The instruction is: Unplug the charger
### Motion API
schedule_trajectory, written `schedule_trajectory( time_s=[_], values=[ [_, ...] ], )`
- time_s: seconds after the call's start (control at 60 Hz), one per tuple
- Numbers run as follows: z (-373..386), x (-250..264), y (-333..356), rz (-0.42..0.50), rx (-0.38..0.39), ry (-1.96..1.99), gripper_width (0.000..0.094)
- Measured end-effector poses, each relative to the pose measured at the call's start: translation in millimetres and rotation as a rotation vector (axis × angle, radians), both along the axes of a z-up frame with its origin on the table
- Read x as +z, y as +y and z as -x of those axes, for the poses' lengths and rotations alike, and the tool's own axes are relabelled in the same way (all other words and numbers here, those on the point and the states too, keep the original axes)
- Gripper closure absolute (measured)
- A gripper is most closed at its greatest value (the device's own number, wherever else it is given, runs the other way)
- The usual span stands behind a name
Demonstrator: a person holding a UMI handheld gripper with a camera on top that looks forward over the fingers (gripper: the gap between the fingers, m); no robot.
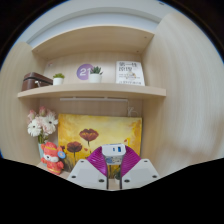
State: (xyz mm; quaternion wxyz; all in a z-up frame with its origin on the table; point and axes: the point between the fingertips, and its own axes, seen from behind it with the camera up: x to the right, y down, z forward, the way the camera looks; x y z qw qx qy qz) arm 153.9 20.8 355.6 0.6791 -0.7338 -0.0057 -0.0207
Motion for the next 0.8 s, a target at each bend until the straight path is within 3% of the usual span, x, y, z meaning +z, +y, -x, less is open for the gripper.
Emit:
schedule_trajectory(
  time_s=[0.1,0.183,0.367,0.467,0.717,0.767,0.8],
  values=[
    [-26.3,27.0,29.9,-0.015,-0.019,0.024,0.0796],
    [-49.2,-30.9,41.3,0.121,-0.025,0.035,0.0798],
    [-86.6,-226.3,31.4,0.479,-0.073,0.041,0.0799],
    [-96.4,-288.0,3.3,0.587,-0.104,0.066,0.0797],
    [-113.6,-346.2,-44.5,0.686,-0.14,0.072,0.0787],
    [-112.4,-358.1,-52.1,0.717,-0.142,0.092,0.0728],
    [-114.4,-352.1,-47.7,0.681,-0.141,0.092,0.0707]
  ],
)
